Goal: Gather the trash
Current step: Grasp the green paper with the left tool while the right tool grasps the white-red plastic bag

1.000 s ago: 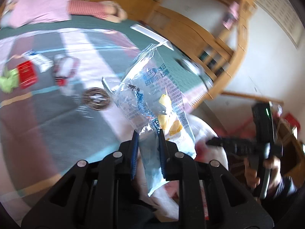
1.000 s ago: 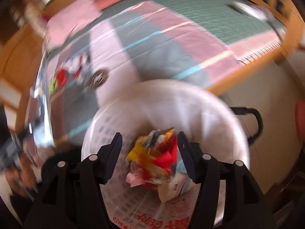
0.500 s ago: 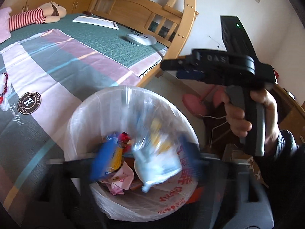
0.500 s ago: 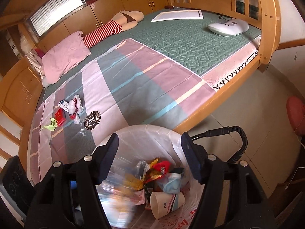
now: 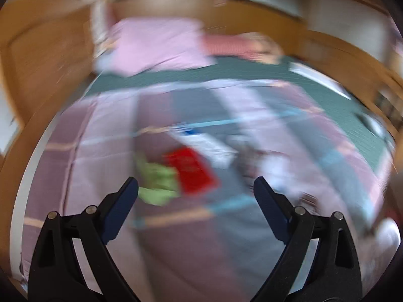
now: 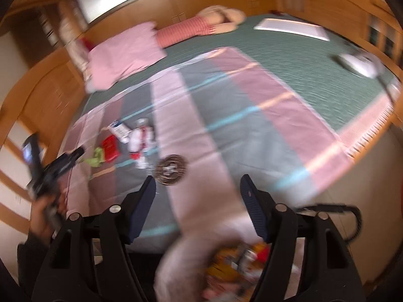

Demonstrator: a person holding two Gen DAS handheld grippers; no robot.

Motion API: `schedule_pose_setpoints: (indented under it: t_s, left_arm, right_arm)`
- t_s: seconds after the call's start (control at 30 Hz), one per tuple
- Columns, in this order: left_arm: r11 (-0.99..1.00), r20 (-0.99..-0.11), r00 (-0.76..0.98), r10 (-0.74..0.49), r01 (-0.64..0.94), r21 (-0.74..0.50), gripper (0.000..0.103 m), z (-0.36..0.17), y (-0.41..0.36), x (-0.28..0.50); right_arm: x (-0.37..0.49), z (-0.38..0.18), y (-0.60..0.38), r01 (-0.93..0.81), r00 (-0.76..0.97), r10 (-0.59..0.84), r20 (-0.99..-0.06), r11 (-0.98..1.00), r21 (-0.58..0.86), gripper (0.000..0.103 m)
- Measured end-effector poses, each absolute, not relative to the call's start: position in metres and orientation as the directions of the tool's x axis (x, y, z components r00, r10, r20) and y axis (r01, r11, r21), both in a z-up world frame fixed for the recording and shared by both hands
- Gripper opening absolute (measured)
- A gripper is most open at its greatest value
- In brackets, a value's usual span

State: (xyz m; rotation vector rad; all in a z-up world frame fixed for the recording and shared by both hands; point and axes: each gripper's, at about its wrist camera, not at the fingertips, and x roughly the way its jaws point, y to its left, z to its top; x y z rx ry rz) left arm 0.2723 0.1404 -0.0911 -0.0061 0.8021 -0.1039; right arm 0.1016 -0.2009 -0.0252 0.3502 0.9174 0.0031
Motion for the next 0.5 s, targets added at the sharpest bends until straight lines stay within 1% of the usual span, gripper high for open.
schedule_pose_setpoints:
  t_s: [0.03, 0.1, 0.2, 0.27, 0.3, 0.37, 0.43, 0.5]
  left_arm:
    - [0.994, -0.744, 0.661, -0.102, 0.036, -0.105, 0.092, -0.107, 0.16, 0.292]
    - [0.983, -0.776, 0.615, -0.14, -0.01, -0.185, 0.092, -0.129, 0.177, 0.311]
    - [0.961, -0.817, 0.542, -0.198, -0.055, -0.269, 0.092, -0.166, 0.195, 0.334]
    - [0.949, -0.831, 0.509, -0.225, -0.079, -0.305, 0.081, -0.183, 0.202, 0.339]
    - [0.941, -0.839, 0.485, -0.248, -0.085, -0.328, 0.068, -0.193, 0.204, 0.342]
    - [0.942, -0.832, 0.493, -0.255, -0.068, -0.329, 0.065, -0.195, 0.205, 0.34]
    - [0.939, -0.823, 0.49, -0.287, -0.025, -0.343, 0.046, -0.195, 0.201, 0.337]
    - [0.938, -0.82, 0.487, -0.302, -0.002, -0.347, 0.044, -0.195, 0.197, 0.332]
  right_arm:
    - [0.116, -0.029, -0.188, 0.119, 0.603, 0.166, -0.78, 0.949, 0.293, 0.071]
    - [0.15, -0.039, -0.156, 0.058, 0.591, 0.199, -0.782, 0.956, 0.288, 0.071]
    - [0.201, -0.055, -0.113, -0.017, 0.57, 0.252, -0.782, 0.955, 0.296, 0.072]
    - [0.234, -0.069, -0.087, -0.046, 0.558, 0.266, -0.786, 0.956, 0.291, 0.077]
    - [0.251, -0.077, -0.074, -0.053, 0.557, 0.246, -0.794, 0.964, 0.261, 0.079]
    - [0.284, -0.095, -0.052, -0.036, 0.555, 0.177, -0.813, 0.981, 0.189, 0.08]
    - [0.304, -0.111, -0.042, -0.013, 0.54, 0.13, -0.832, 0.989, 0.146, 0.08]
    - [0.32, -0.129, -0.032, -0.003, 0.515, 0.084, -0.853, 0.995, 0.096, 0.08]
